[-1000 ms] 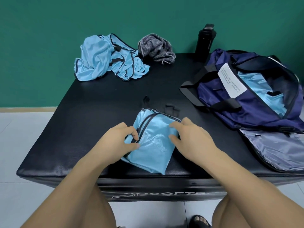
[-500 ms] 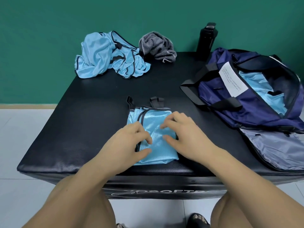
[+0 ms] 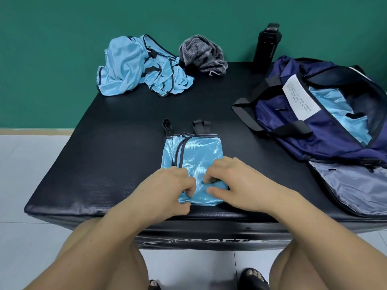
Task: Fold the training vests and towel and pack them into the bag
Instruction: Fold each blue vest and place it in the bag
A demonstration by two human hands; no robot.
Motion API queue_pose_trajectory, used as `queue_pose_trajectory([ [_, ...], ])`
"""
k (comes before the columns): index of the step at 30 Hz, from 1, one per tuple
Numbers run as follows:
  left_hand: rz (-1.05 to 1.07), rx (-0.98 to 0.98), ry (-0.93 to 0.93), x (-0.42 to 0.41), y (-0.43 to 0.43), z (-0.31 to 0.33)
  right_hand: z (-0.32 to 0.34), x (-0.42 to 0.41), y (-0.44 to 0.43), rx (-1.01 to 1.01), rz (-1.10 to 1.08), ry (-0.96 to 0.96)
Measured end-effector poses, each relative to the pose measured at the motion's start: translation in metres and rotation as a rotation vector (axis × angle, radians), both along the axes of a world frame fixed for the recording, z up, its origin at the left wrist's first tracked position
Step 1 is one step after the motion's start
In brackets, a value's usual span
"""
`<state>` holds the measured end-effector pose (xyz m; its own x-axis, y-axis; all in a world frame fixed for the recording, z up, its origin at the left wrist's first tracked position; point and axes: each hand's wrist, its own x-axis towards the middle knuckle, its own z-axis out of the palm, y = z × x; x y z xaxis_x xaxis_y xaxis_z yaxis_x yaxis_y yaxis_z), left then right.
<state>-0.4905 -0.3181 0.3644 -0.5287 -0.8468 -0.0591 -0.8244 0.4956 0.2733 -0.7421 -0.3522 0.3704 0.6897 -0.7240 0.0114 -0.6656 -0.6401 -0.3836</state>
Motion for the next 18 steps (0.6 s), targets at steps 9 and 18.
queue_pose_trajectory([
  [9, 0.042, -0.014, 0.137, -0.001, 0.001, 0.009, 0.012, 0.002, 0.006, -0.103, -0.005, -0.088],
  [18, 0.267, 0.154, 0.444, -0.003, 0.001, 0.016, -0.002, 0.0, -0.006, -0.051, -0.036, -0.127],
])
